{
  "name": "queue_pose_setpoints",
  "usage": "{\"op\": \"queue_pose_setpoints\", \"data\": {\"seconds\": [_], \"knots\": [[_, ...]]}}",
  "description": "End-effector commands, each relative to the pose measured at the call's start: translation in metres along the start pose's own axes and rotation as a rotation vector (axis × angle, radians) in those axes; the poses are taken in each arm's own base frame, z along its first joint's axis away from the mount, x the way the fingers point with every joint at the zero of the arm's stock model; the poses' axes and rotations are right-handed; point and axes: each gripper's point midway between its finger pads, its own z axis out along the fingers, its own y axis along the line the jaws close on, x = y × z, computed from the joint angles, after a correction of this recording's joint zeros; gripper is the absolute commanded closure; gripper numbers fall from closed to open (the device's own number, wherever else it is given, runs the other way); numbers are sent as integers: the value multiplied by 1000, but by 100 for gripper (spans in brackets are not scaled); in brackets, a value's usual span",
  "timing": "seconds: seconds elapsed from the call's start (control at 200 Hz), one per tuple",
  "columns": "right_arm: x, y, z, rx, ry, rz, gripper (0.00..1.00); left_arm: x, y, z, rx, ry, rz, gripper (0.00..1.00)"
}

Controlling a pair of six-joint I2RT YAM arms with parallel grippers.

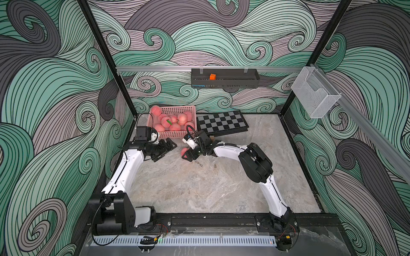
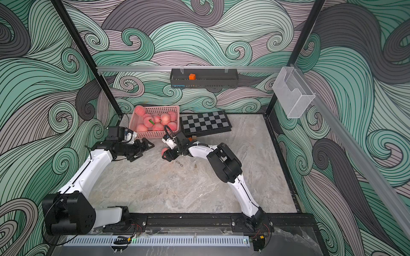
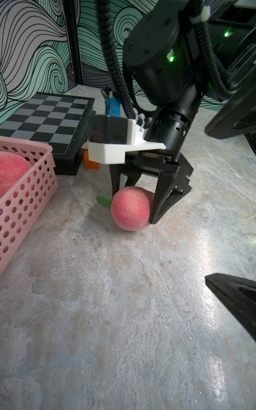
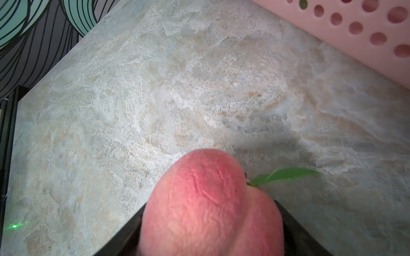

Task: Put the peaches into the basket
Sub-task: Pick up the peach from the center of the board.

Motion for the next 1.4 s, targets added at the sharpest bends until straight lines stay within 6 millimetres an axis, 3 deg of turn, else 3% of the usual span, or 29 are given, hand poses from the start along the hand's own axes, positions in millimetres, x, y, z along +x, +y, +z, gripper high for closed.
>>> {"op": "queue_pose_setpoints", "data": {"seconds": [0.0, 0.385, 0.695, 1.071, 1.396], "knots": [[-7, 3, -1, -16, -15, -12, 31, -10, -9, -7, 26, -24, 21, 4], [-15, 11, -24, -5, -36, -36, 40, -8, -15, -8, 66, -10, 18, 4], [-32, 28, -63, -3, -102, -83, 42, -2, -19, -8, 97, 22, 18, 4], [-29, 64, -120, -33, -183, -196, 43, 12, -64, -11, 220, 108, 99, 3], [-29, 96, -146, -60, -247, -300, 42, 44, -108, -5, 324, 211, 199, 3]]}}
